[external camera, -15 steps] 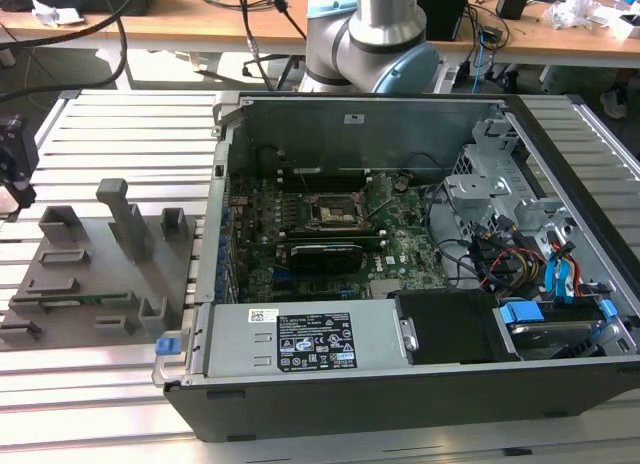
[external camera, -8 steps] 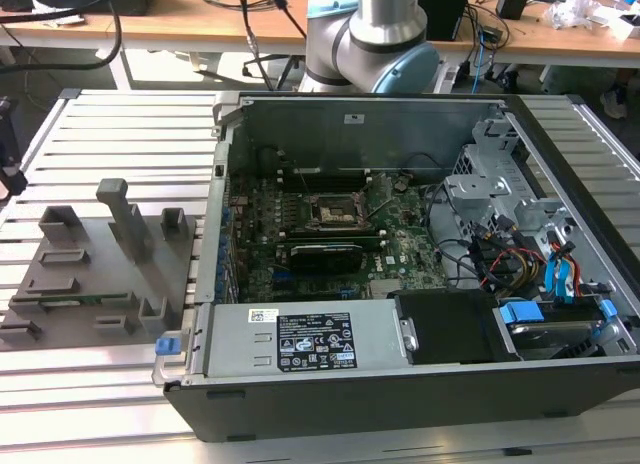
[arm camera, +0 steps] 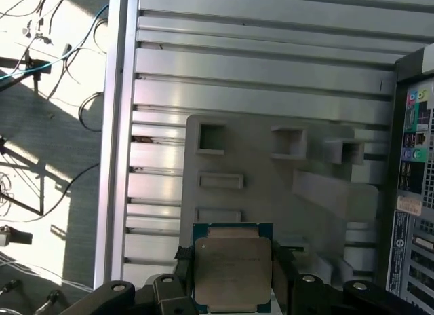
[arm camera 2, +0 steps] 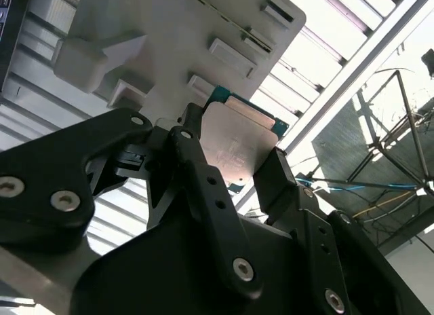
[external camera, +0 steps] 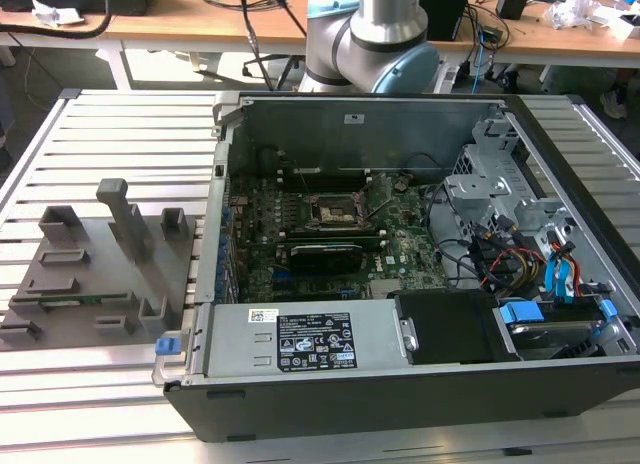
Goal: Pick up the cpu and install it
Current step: 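Pick up the cpu and move it towards the insertion slot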
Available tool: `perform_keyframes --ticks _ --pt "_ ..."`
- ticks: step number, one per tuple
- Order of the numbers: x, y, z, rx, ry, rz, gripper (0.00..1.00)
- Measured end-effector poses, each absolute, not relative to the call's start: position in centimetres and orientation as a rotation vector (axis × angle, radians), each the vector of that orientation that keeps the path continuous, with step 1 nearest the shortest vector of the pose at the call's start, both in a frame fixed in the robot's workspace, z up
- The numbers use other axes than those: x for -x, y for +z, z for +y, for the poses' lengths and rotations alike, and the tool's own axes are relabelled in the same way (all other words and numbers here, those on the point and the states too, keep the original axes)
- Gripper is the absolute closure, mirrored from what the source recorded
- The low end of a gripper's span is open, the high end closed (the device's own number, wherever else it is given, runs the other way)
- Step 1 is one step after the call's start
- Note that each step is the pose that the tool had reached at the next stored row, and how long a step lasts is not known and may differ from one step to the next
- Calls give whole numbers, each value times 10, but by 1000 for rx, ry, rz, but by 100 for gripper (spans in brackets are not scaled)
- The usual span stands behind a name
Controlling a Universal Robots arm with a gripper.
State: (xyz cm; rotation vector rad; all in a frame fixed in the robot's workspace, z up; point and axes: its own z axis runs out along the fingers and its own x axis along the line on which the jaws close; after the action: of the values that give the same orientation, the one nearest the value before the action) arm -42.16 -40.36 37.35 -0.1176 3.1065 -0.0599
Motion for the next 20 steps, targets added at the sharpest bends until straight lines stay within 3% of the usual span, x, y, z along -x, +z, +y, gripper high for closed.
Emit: perform_keyframes --ticks 13,20 --pt "422 415 -404 118 -60 3107 45" --pt "422 417 -404 118 -60 3107 45"
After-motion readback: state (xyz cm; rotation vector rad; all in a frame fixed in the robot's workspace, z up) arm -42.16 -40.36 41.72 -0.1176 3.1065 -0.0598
